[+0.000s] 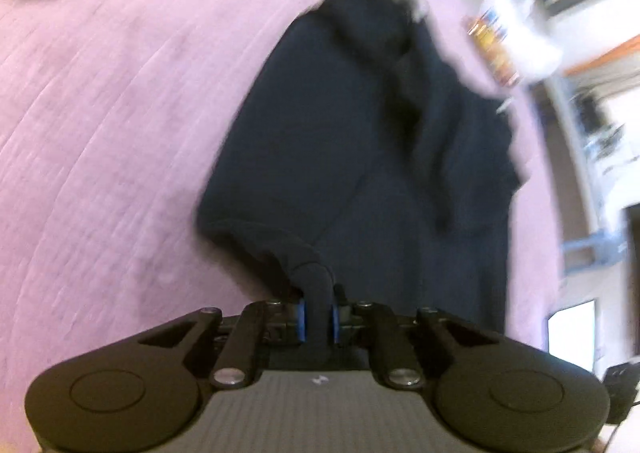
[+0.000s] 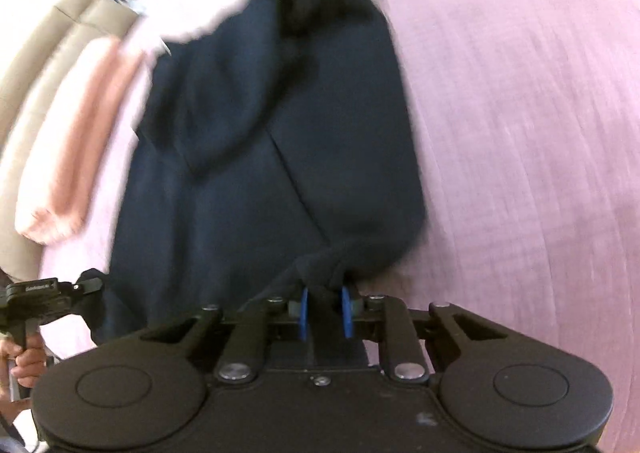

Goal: Fold large clothes
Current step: 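Fold both side edges inward over the body and open both grippers, then grasp the hoodie hem with both grippers, then lift the hem and fold it over toward the hood with both grippers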

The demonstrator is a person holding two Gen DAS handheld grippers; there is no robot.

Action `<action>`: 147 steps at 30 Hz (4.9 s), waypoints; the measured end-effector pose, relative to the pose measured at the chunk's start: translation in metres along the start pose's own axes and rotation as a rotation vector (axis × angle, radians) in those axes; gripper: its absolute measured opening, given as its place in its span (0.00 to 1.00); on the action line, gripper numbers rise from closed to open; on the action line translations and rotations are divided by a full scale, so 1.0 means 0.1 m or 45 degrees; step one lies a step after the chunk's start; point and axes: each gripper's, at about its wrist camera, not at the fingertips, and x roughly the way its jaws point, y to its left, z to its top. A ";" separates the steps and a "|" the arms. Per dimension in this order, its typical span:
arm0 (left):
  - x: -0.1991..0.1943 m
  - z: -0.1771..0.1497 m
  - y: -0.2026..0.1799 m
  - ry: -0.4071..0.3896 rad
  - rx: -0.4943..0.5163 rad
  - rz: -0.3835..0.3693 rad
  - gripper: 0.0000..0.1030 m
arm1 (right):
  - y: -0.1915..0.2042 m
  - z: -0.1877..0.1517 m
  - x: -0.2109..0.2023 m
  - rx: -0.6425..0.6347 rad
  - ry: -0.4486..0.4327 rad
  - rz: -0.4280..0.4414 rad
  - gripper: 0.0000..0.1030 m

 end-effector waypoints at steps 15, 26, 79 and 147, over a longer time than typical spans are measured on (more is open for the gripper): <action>0.31 1.40 -0.65 -0.434 0.109 0.074 0.44 | 0.09 0.99 0.26 -0.071 -0.394 -0.212 0.60; 1.20 0.70 -0.77 -0.175 0.338 0.317 0.44 | 0.39 0.39 0.74 -0.424 -0.377 -0.421 0.50; 1.25 2.05 -0.66 -0.254 0.573 0.300 0.51 | 0.28 2.02 1.33 -0.126 -0.359 -0.535 0.73; 1.65 2.60 -1.13 -0.770 0.631 0.539 0.21 | 0.08 2.58 1.39 0.038 -0.621 -0.272 0.23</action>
